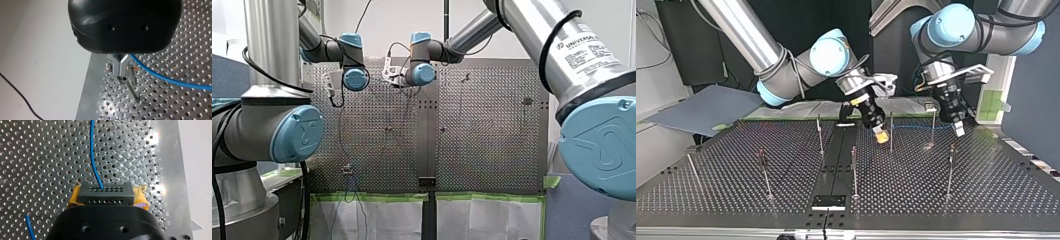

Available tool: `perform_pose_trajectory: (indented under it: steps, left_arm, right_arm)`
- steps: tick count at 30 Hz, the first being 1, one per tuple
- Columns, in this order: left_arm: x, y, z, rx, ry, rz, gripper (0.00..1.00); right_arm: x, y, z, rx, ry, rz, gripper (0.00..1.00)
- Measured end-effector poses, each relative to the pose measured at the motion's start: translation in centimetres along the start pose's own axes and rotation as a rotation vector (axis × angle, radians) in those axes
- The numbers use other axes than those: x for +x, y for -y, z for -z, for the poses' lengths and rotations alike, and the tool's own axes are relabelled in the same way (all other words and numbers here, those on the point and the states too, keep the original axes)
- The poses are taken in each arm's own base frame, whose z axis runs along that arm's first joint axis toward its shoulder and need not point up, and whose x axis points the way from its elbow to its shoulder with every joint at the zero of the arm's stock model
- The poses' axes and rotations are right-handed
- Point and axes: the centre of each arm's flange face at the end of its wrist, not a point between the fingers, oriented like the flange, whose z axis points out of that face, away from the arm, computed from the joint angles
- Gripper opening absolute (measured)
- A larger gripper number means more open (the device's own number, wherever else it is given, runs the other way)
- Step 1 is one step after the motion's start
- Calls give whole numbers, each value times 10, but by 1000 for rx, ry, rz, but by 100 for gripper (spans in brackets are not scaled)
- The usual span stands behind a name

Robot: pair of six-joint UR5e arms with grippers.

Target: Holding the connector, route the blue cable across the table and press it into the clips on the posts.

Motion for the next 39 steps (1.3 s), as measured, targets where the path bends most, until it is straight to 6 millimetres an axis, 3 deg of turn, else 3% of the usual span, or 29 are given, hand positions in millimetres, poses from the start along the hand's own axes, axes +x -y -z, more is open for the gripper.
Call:
perform_pose_trajectory:
  steps: [10,21,28,39]
  left_arm:
    - [14,-7,-21,-8,-6,-11,0]
    - [10,-17,-40,-14,27,3,0]
    - [18,-23,-56,-5,29,4,0]
    - [21,-32,-89,-9,41,22,0]
  right_arm:
    - [16,3,-18,13,-35,1,0]
    - [29,6,-38,22,-73,2,0]
    - [37,6,-48,24,-99,2,0]
    - [26,1,-54,13,-88,2,0]
